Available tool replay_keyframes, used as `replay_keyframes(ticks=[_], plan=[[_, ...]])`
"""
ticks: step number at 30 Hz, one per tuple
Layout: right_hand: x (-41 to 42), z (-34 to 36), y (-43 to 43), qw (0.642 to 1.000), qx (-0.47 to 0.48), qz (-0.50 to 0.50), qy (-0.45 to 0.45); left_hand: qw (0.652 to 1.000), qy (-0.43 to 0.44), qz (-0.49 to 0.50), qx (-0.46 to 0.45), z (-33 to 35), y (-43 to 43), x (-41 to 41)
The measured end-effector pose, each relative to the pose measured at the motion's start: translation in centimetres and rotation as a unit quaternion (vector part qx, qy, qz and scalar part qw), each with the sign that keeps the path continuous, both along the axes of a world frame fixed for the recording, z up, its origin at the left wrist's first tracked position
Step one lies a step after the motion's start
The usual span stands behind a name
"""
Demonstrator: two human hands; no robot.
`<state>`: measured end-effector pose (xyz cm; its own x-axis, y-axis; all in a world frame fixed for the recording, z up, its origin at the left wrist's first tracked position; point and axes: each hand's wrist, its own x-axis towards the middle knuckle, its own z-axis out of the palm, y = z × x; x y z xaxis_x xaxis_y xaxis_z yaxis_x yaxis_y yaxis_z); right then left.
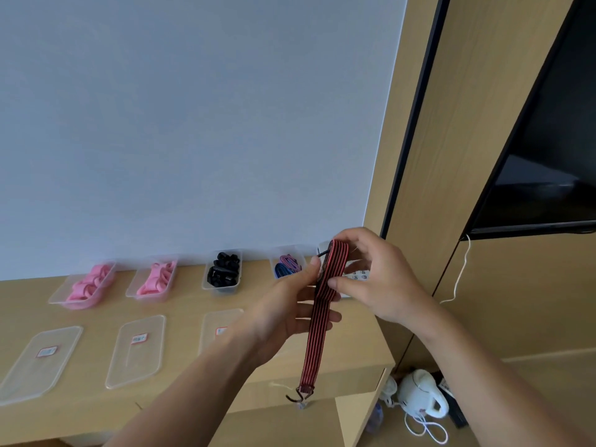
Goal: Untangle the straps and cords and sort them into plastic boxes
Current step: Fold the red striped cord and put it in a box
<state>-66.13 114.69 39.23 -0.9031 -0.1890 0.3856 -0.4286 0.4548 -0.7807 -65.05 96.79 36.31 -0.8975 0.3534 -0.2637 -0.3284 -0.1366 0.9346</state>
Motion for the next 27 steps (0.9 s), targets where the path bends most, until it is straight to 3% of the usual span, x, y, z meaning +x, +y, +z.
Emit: replay_keyframes(ticks=[6,11,15,23,27], plan=[[0.2,-0.9,-1.2,0.988,0.048,-0.047,0.142,0.998,-0.057,-0.023,-0.024,0.2,0.1,0.1],[0.8,-2.9,-1.8,0.970,0.050,-0.064,0.230,0.995,-0.076,0.009,0.058,0.4,-0.1,0.0],[1.3,-3.5,-2.0,0.965,0.045,-0.036,0.254,0.991,-0.093,0.015,0.099,0.1,-0.8,-0.4],[1.5,-5.8,-3.0,0.940,0.133,0.034,0.313,0.995,-0.036,0.047,0.078,0.0,-2.4,-2.2],[2.0,-5.8,-3.7,0.950,0.087,0.047,0.297,0.997,0.011,0.057,0.054,-0.3,-3.0,-2.6]])
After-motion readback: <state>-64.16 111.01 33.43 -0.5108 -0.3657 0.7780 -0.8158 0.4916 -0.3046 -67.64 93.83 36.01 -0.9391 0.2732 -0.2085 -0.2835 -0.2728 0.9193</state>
